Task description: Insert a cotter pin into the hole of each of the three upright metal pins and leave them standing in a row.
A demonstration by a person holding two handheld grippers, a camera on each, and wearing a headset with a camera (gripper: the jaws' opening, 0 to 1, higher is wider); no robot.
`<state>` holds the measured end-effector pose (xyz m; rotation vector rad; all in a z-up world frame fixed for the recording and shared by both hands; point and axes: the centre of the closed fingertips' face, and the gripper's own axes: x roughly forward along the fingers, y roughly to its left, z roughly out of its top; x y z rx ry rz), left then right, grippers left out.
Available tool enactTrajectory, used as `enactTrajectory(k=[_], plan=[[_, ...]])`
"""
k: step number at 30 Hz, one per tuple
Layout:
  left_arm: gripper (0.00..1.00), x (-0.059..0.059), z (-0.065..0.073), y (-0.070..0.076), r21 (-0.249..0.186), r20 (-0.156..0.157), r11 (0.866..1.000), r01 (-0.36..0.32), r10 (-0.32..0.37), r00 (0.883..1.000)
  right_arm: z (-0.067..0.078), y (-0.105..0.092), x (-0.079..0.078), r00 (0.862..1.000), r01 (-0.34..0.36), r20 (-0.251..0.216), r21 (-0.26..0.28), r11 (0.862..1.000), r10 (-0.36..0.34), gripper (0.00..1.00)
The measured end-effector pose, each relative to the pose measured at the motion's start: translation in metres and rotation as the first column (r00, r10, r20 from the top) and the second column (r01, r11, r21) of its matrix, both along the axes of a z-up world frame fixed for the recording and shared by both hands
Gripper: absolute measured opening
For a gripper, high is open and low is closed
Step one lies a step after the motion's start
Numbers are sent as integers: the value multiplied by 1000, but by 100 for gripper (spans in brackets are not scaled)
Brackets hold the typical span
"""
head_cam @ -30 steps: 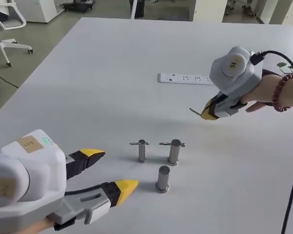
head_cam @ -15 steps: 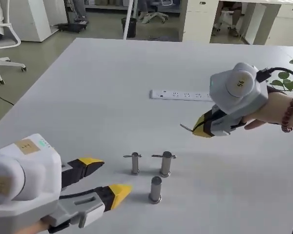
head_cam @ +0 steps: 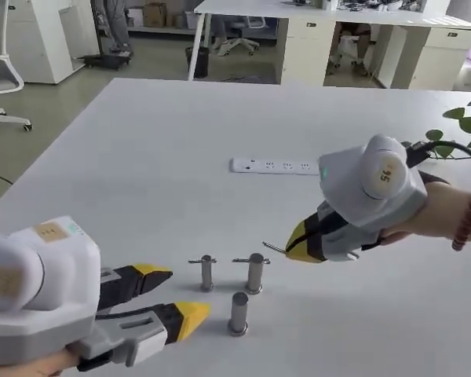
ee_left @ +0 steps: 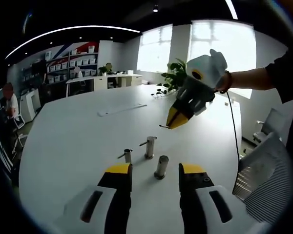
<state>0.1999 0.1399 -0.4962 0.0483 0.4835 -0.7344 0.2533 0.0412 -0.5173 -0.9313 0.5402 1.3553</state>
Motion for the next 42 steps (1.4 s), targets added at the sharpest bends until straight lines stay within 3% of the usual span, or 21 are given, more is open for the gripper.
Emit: enactTrajectory(k=[4, 12, 19, 23, 26, 30, 34, 42], plan=[[34, -1, -3, -5, -40, -52, 999, 12, -14, 999, 1, 7, -12, 999, -42, 3, 4, 999, 42, 0], [32, -1, -3, -15, -77, -83, 996, 42, -48, 995, 0, 18, -33, 994, -109, 6, 1, 994, 109, 0], [26, 0, -4, -25, -95, -118, 993, 68, -79, 990, -3, 22, -42, 990, -142, 11, -4, 990, 142, 0], [22, 0, -4, -30, -143, -165, 988, 63, -87, 982, -3, 25, -48, 988, -155, 8, 1, 988, 155, 0], [20, -2, -3, -36, -212, -217, 976, 43, -90, 972, -3, 28, -52, 985, -174, 13, -1, 985, 174, 0], [17, -2, -3, -40, -223, -224, 974, 42, -94, 970, 0, 33, -57, 981, -192, 16, 12, 981, 192, 0], [14, -4, -2, -47, -271, -262, 962, 36, -110, 959, 4, 39, -60, 978, -207, 26, 21, 978, 206, 0], [7, -4, -1, -50, -305, -290, 952, 12, -105, 951, 9, 44, -64, 974, -223, 39, 34, 974, 221, 0]])
